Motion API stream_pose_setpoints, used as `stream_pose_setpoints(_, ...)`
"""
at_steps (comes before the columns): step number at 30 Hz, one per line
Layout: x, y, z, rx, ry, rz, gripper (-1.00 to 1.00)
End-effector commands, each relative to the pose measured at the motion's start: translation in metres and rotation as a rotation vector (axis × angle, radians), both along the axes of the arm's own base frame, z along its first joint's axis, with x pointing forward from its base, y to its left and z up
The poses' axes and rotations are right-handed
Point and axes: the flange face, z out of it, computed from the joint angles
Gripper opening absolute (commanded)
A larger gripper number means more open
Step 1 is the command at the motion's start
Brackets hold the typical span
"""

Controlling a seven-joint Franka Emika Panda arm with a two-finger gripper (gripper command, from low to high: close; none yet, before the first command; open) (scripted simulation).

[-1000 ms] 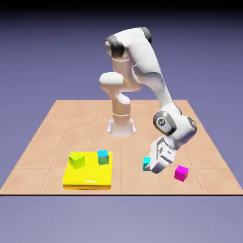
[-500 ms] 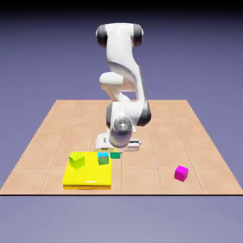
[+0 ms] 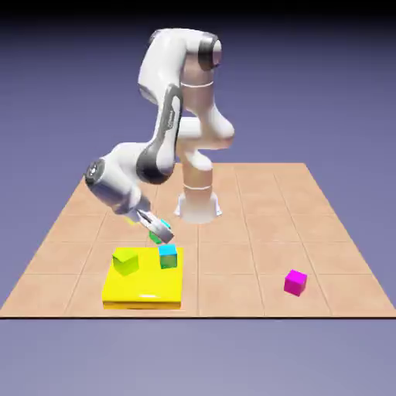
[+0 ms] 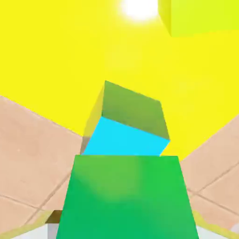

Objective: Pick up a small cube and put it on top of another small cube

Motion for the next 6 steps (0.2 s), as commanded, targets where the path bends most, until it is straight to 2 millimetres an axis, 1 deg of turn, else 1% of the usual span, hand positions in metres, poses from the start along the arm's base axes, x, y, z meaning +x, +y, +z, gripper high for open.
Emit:
stream_pose_setpoints(1,0.000,0.000,0.000,-0.002,0.002,0.002,1.00)
stream_pose_setpoints(2,0.000,0.000,0.000,-0.002,0.002,0.002,1.00)
stream_pose_setpoints(5,0.014,-0.019,0.048,-0.001,0.002,0.002,1.00)
stream_pose_setpoints(6,0.017,-0.024,0.060,-0.002,0.003,0.001,1.00)
